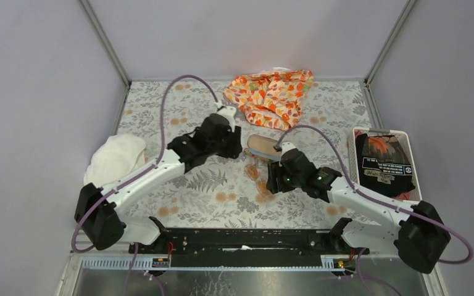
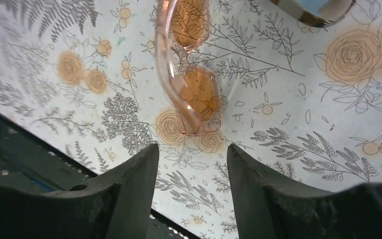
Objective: Organize the sunglasses
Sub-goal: Adjust the sunglasses at the center of the board.
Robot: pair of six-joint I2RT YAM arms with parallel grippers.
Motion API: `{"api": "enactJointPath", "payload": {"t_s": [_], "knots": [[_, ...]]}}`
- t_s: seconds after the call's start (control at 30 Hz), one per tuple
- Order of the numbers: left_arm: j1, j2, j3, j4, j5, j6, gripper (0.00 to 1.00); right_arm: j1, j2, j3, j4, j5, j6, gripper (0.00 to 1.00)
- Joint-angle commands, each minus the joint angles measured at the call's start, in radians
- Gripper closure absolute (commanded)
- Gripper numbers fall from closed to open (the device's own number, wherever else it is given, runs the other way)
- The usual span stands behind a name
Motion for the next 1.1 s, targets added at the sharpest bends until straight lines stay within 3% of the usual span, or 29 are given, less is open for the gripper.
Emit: {"api": "enactJointPath", "payload": {"t_s": [0.0,0.17,0.57,0.87,1.07], "knots": [[0.114,-0.071,-0.015,-0.071,0.14,-0.102,0.48,0.155,0.07,0.082,-0.033,0.327,-0.036,0.4],[0.183,-0.105,-0.02,-0.099,0.103,-0.171,0.48,0.267,0.136,0.132,-0.056,0.508,0.038,0.39],[0.237,-0.142,-0.064,-0.092,0.06,-0.215,0.47,0.463,0.325,0.278,-0.198,0.724,0.304,0.43],[0.252,-0.157,-0.085,-0.081,0.072,-0.214,0.46,0.514,0.527,0.392,-0.302,0.834,0.379,0.46],[0.255,-0.167,-0.101,-0.073,0.077,-0.215,0.46,0.523,0.511,0.391,-0.35,0.852,0.426,0.47]]}}
